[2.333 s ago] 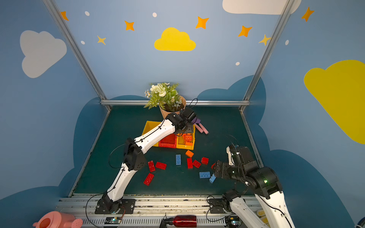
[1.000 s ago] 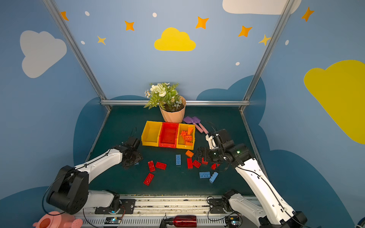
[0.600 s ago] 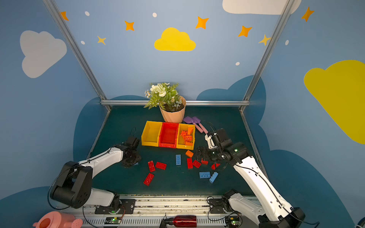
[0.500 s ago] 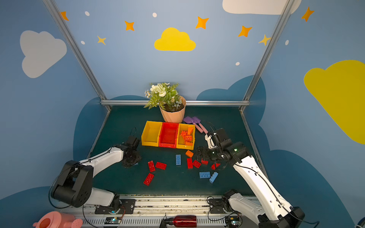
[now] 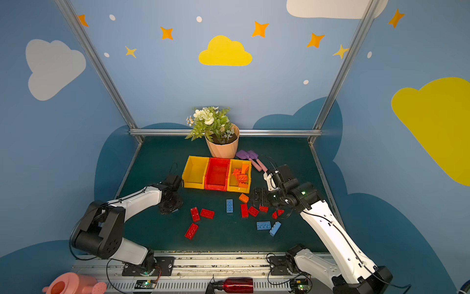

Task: Sort the legos into containers by color
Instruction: 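Lift and carry the blue brick with the left gripper over the red bin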

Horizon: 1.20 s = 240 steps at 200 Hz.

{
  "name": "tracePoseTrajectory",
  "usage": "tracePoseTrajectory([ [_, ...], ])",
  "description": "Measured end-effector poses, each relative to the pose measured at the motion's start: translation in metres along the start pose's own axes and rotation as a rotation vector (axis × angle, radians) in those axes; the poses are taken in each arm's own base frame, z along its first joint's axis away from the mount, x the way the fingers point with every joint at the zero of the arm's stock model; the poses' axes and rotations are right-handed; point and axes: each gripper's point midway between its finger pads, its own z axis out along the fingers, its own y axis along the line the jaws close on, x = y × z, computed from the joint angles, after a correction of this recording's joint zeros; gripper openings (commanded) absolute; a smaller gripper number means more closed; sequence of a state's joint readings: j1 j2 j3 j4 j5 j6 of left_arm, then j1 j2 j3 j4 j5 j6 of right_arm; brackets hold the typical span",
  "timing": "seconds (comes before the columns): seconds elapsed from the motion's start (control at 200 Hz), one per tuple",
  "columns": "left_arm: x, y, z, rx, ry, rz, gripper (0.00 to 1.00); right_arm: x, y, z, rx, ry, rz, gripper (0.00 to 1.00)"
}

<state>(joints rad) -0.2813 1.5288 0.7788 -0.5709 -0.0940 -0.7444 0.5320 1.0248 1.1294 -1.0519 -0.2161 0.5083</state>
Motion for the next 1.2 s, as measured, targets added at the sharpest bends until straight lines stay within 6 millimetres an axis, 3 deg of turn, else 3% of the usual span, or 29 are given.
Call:
tracePoseTrajectory([
  [0.2,-0.003,-0.005,0.0,0.005,0.005,0.003,0.29,0.0,-0.001,-0.006,0.004,-0.026,-0.005,0.96],
  [0.42,0.001,-0.001,-0.006,-0.011,0.011,0.022,0.27,0.003,-0.005,-0.006,0.014,-0.027,-0.004,0.96],
  [0.576,-0.003,-0.003,-0.031,0.009,-0.025,0.037,0.27,0.007,-0.009,-0.002,0.022,-0.013,0.0,0.96],
  [0.801,-0.018,-0.021,-0.074,0.1,-0.103,0.059,0.28,0.009,-0.01,0.0,0.024,-0.008,0.001,0.96],
  [1.011,-0.03,-0.057,-0.114,0.189,-0.159,0.101,0.28,0.009,-0.01,0.0,0.025,-0.008,0.002,0.96],
  [1.201,-0.041,-0.116,-0.143,0.264,-0.195,0.182,0.28,0.007,-0.012,-0.001,0.034,-0.016,0.006,0.96],
])
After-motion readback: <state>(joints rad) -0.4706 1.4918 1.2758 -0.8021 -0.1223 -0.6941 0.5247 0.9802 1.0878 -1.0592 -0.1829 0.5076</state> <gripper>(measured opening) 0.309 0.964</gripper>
